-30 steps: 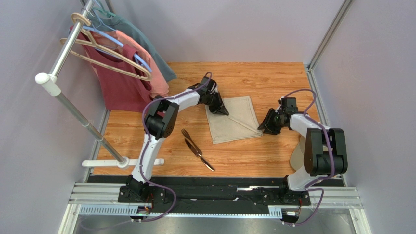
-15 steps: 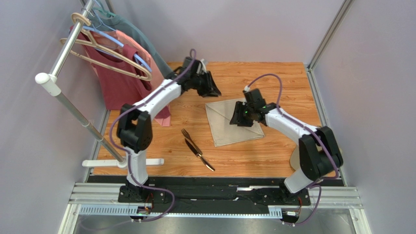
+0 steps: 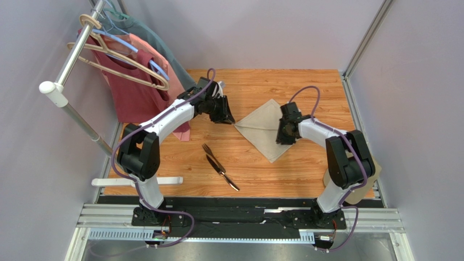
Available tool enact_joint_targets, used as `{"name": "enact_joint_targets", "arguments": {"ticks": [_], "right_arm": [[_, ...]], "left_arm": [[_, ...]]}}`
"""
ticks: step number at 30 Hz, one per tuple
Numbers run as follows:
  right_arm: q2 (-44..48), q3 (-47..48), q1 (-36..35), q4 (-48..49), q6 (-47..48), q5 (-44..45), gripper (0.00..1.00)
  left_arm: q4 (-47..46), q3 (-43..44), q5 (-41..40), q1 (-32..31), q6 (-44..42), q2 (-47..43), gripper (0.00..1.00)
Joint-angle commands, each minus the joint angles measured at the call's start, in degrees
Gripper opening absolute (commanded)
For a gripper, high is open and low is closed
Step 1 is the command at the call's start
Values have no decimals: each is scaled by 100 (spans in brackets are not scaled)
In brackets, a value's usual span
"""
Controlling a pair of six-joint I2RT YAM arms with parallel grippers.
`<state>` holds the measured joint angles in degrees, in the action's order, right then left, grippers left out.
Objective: Fold the napkin into a case and place the utensils inside
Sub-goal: Move the upper triangle-folded napkin to the center of the board.
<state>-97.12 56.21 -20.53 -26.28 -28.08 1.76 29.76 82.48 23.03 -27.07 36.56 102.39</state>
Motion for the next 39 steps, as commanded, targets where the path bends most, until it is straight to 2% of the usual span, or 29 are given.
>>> {"name": "enact_joint_targets", "arguments": {"ticks": [1, 3, 4, 7, 8, 10, 13, 16, 20, 26, 29, 32, 35, 39], "right_arm": [[-447, 547, 954, -597, 670, 1071, 30], [-1015, 1196, 1182, -859, 733, 1439, 35], [-1306, 2253, 1236, -1061, 733, 1450, 36], [-1870, 3910, 1114, -1915, 803, 1031, 40], [-1837, 4020, 1052, -1933, 804, 906, 42], [-1636, 3986, 981, -1793, 751, 355, 44], [-1363, 3557, 999, -1530, 540, 98, 46], [-1204, 2994, 999, -1134, 330, -97, 42], [-1011, 2396, 999, -826, 206, -264, 35], [-975, 1877, 1007, -589, 311, -361, 25], [-1019, 1623, 1007, -571, 399, -325, 22], [-993, 1306, 1007, -518, 504, -334, 22], [-800, 893, 999, -562, 636, 183, 23], [-370, 506, 1008, -606, 786, 580, 23]], "left_arm": [[-102, 180, -35, -158, -184, -18, 32], [-49, 434, -52, -272, -175, 218, 32], [-40, 540, -79, -307, -158, 324, 32], [-127, 1155, -53, -492, -280, 913, 31], [-198, 1348, 0, -536, -324, 1088, 31], [-373, 1937, 201, -624, -360, 1642, 29], [-646, 2614, 264, -668, -124, 2301, 27], [-821, 3194, 202, -668, 350, 2917, 20], [-1165, 3398, 71, -712, 914, 3366, 10], [-1526, 3038, 53, -826, 1336, 3613, 7], [-1473, 2538, -9, -879, 1486, 3438, 6], [-1762, 1634, -245, -966, 1565, 2946, 5], [-2236, 397, -439, -1133, 1618, 2227, 6], [-2711, -415, -431, -1485, 1864, 1725, 6]]}}
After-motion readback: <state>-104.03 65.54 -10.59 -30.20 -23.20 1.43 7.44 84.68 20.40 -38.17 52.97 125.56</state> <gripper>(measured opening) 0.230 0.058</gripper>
